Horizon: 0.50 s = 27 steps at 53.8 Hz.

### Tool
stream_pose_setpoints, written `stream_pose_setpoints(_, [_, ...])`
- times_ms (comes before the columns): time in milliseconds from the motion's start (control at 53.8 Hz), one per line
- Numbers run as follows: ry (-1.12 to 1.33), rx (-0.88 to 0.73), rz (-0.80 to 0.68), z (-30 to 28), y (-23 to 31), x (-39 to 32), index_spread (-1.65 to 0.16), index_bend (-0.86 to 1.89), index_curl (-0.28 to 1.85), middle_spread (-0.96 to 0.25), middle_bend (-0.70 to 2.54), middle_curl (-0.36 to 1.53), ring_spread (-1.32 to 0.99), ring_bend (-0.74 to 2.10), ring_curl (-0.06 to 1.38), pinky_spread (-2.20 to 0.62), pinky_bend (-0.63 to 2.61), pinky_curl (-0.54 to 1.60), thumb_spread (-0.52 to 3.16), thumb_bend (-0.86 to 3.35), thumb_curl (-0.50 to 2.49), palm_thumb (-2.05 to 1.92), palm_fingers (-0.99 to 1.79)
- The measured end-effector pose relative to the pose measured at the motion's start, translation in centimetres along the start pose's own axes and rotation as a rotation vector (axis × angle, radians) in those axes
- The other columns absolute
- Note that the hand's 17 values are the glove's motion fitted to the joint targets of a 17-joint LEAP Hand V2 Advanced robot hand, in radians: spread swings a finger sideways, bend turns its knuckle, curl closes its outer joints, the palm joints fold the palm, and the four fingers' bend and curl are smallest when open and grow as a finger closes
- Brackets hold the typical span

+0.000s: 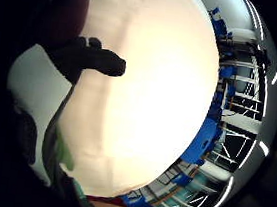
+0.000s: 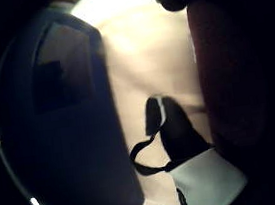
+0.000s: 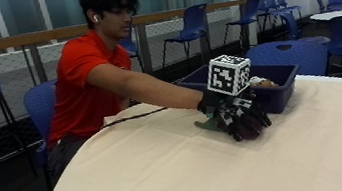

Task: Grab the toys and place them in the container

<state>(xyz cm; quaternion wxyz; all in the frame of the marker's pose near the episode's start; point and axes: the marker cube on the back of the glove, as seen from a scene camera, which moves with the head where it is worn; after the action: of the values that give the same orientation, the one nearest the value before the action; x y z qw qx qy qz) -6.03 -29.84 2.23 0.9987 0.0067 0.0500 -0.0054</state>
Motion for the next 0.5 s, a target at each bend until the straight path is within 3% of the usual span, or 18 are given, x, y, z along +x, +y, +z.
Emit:
stream_pose_setpoints(130, [0.015, 0.018, 0.004, -0.5, 0.0, 0.8, -0.38, 0.31, 0.24, -0.09, 0.18, 0.19, -0.07, 0.59, 0.37, -0.1, 1.19, 0.36, 1.32, 0.09, 0.32, 0.21, 0.3])
stream_pose_setpoints(241, [0.055, 0.044, 0.01, -1.6, 0.9, 0.9, -0.38, 0.18, 0.23, -0.18, 0.28, 0.24, -0.23, 0.75, 0.4, -0.26, 1.19, 0.34, 1.42, 0.2, 0.38, 0.41, 0.65])
stream_pose_setpoints(502, [0.03, 0.153, -0.03, -9.7, 5.1, 0.0, -0.4, 0.2, 0.29, -0.35, 0.41, 0.33, -0.45, 0.79, 0.44, -0.43, 1.03, 0.32, 1.13, 0.23, 0.57, 0.64, 0.89])
